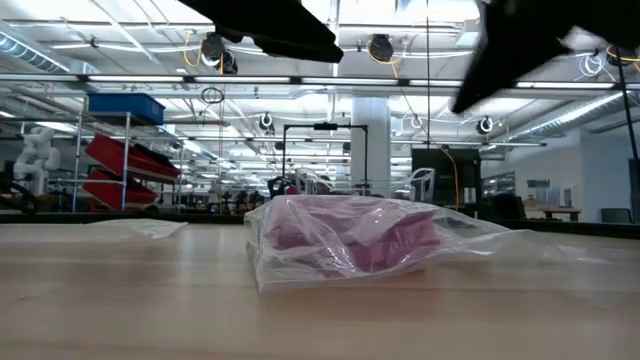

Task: Roll bandage
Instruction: Close the zip bag

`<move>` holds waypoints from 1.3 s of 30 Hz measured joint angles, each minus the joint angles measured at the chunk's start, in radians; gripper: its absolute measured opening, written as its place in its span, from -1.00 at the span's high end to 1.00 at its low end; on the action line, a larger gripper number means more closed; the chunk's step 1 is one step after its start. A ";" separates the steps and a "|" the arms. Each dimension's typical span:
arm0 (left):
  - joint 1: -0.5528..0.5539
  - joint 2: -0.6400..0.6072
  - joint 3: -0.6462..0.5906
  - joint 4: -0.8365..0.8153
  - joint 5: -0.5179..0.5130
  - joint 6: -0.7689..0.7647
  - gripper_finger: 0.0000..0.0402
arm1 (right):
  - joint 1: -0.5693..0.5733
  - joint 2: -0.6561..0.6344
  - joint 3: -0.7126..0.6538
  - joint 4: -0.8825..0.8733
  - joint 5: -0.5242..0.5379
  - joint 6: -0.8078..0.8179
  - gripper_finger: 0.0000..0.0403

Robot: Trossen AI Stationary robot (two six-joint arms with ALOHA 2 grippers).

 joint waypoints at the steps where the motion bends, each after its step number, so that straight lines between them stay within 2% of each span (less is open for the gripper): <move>1: 0.000 0.000 0.000 0.002 0.000 0.000 -0.26 | 0.008 0.000 -0.033 0.018 -0.004 0.041 0.95; 7: 0.000 0.000 0.000 0.002 0.000 0.001 -0.26 | 0.035 -0.057 -0.232 0.197 -0.008 0.226 0.81; 9: 0.000 0.000 0.000 -0.005 0.009 0.008 -0.26 | 0.040 -0.103 -0.306 0.300 -0.012 0.237 0.78; 13: 0.007 -0.001 0.000 -0.035 0.094 0.008 -0.26 | 0.041 -0.229 -0.487 0.584 -0.034 0.238 0.77; 20: 0.007 -0.001 0.000 -0.032 0.102 0.007 -0.26 | 0.041 -0.457 -0.928 1.306 -0.145 0.232 0.76; 24: 0.007 -0.001 0.000 -0.033 0.103 0.010 -0.26 | 0.038 -0.466 -1.164 1.801 -0.183 0.232 0.76; 27: 0.008 -0.001 0.000 -0.031 0.104 0.010 -0.26 | 0.039 -0.422 -1.260 2.063 -0.185 0.231 0.76; 29: 0.008 -0.001 0.000 -0.031 0.106 0.010 -0.26 | 0.038 -0.390 -1.277 2.138 -0.185 0.228 0.76; 32: 0.010 -0.001 0.000 -0.029 0.105 0.009 -0.26 | 0.037 -0.349 -1.254 2.144 -0.192 0.224 0.68; 36: 0.016 -0.001 0.000 -0.024 0.106 0.007 -0.26 | 0.011 -0.293 -1.187 2.132 -0.257 0.213 0.48; 39: 0.019 -0.001 0.000 -0.025 0.106 0.002 -0.26 | -0.019 -0.272 -1.133 2.058 -0.302 0.213 0.31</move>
